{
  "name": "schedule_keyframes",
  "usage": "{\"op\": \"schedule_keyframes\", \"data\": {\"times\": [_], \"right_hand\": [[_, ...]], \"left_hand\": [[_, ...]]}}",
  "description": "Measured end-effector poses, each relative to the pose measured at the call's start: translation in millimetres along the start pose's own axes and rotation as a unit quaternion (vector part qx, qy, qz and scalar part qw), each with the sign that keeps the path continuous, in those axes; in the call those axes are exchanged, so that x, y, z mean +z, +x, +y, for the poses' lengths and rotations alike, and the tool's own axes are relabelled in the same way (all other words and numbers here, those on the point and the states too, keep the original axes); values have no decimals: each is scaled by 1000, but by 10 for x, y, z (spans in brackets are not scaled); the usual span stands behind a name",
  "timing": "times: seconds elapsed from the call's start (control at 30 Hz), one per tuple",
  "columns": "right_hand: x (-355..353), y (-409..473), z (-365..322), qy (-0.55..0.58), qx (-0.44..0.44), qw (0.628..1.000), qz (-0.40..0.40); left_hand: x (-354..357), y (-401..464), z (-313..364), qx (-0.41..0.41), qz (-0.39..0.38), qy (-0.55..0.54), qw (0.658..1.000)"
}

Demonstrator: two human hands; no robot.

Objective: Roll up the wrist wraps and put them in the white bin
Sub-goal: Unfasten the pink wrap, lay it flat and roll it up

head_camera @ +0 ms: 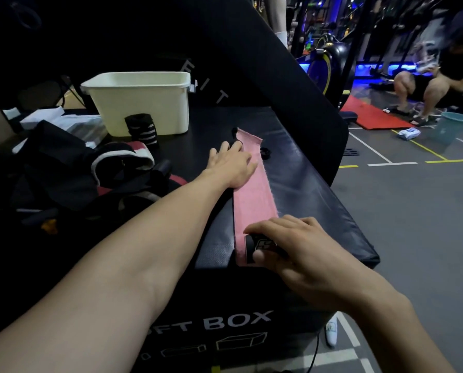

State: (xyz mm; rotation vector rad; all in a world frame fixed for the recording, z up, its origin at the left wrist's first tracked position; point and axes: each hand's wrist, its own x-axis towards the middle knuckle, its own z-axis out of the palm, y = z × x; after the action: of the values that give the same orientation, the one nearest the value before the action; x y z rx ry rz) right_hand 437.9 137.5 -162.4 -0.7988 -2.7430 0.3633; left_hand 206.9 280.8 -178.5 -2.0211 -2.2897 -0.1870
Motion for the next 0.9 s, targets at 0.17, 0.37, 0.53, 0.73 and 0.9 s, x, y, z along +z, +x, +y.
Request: {"op": "schedule_keyframes", "data": {"times": [0.17,0.37,0.53,0.73,0.9], "right_hand": [[52,53,17,66,20,998,4],[87,44,-1,74,32,997,14],[72,58,-6,81,37,996,14],[21,80,9,76,34,997,6],[-14,54,-27,100,27,995,8]], "left_hand": [[47,12,34,-38,44,-4,998],[75,76,102,43,146,-55,987],[84,113,81,2,110,-154,982],[-213,-263,37,89,-31,-65,993],[-222,-675,45,110,-120,-100,982]]}}
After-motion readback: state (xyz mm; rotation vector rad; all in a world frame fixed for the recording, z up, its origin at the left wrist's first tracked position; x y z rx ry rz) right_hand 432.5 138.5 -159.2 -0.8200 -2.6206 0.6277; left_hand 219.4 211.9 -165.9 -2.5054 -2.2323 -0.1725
